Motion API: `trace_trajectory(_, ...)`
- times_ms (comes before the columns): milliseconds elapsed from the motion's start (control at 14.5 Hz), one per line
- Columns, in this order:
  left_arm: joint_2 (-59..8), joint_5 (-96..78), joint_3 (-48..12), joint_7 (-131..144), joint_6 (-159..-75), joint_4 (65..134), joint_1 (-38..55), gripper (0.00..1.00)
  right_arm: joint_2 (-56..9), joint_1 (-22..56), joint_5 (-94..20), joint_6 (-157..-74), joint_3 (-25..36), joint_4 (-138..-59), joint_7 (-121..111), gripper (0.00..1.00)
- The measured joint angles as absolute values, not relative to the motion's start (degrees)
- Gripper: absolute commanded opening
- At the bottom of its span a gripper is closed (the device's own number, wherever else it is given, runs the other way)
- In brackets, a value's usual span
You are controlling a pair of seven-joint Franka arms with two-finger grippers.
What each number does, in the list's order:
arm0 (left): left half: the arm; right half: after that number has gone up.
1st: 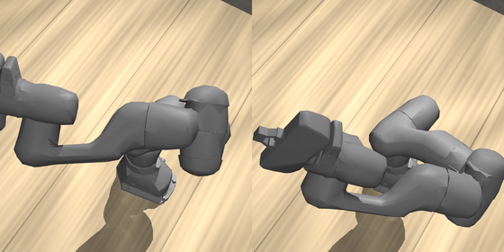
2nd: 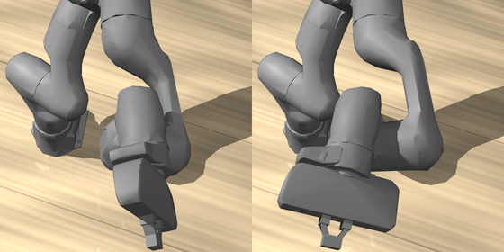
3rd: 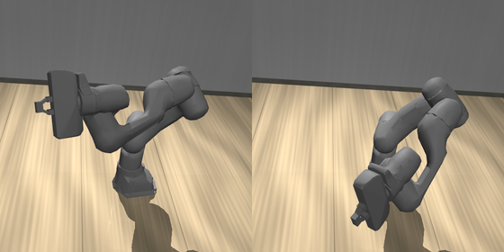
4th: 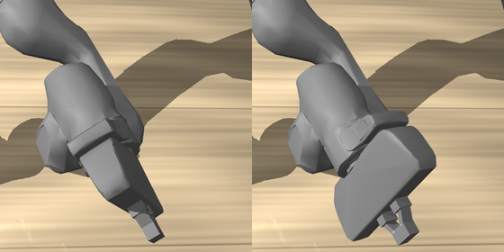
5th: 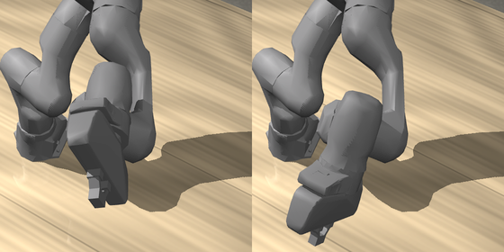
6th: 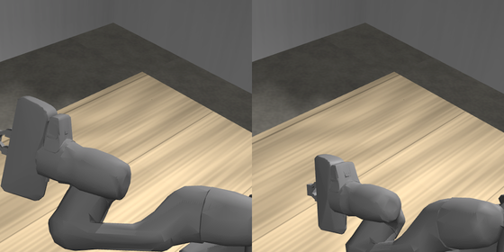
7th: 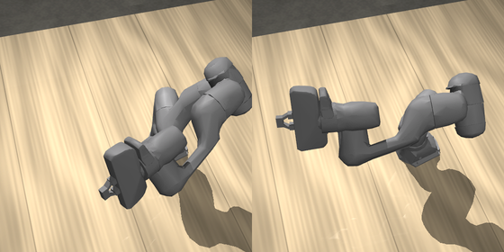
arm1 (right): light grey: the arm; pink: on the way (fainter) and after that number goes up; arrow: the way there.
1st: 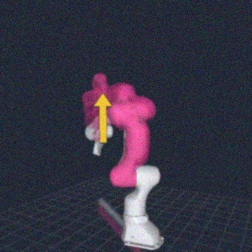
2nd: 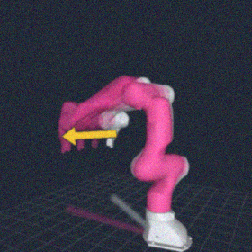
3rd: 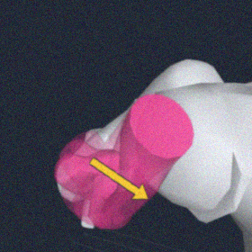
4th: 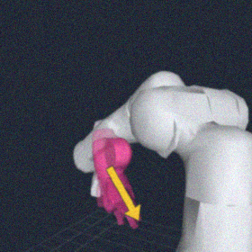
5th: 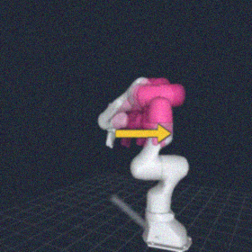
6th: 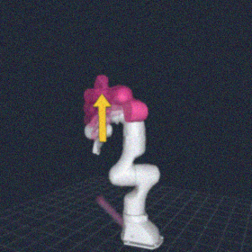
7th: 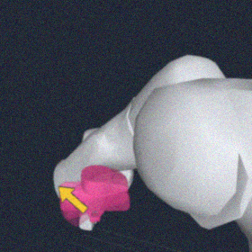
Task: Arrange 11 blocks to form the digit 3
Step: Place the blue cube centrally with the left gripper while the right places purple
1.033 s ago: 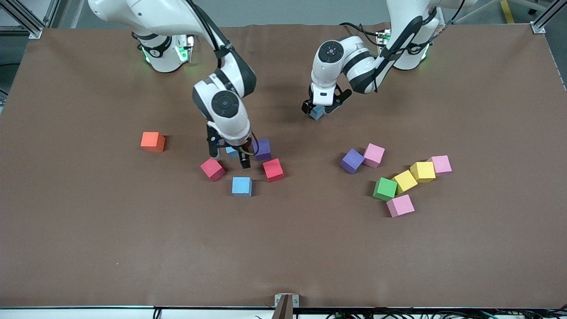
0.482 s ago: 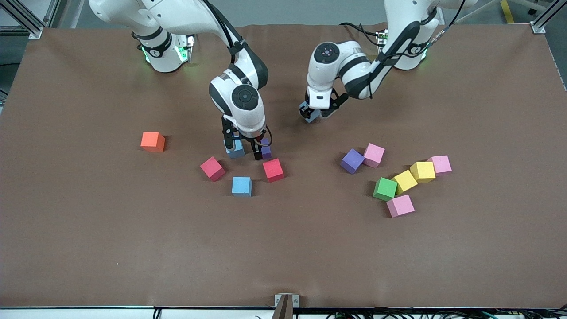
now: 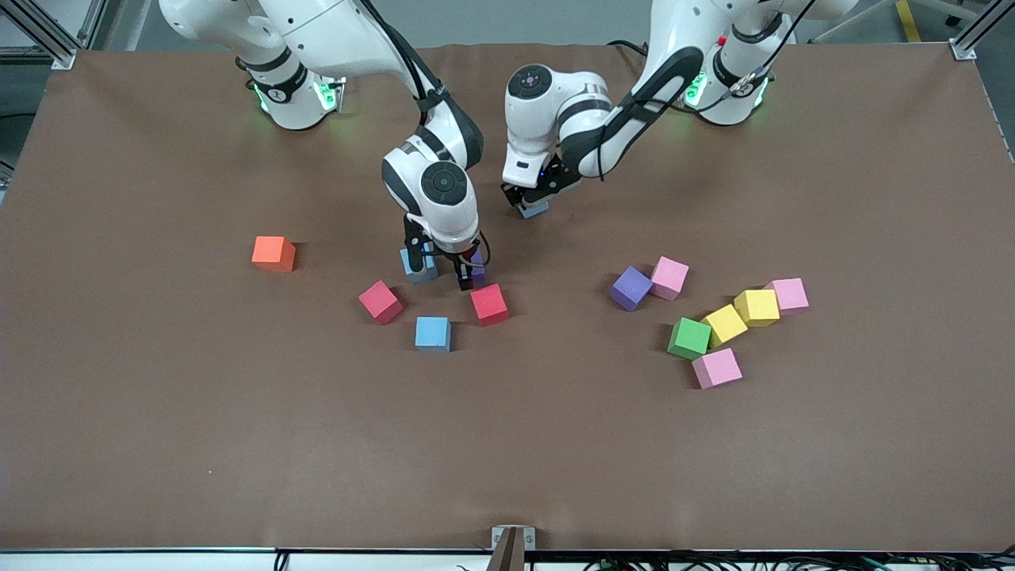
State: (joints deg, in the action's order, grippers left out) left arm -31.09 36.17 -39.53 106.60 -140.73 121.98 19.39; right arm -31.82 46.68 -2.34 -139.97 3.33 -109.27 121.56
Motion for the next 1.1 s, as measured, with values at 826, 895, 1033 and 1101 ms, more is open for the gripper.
trace_trajectory(826,-32.38,36.24,-39.56,85.46,-140.72,119.83,19.05,0.42,-24.18,39.52,-2.34,-126.93,4.62,-107.6,109.83,0.0)
trace_trajectory(895,-32.76,36.0,-39.59,85.43,-140.72,119.2,19.08,0.42,-22.87,39.28,-2.35,-125.99,4.62,-107.82,109.6,0.0)
trace_trajectory(1033,-33.79,35.8,-39.62,85.41,-140.72,117.84,19.2,0.42,-20.38,39.28,-3.3,-125.23,4.4,-109.19,109.57,0.0)
trace_trajectory(1101,-34.42,35.6,-39.63,85.41,-140.72,117.07,19.31,0.42,-19.11,39.33,-3.84,-125.2,4.24,-110.3,109.56,0.0)
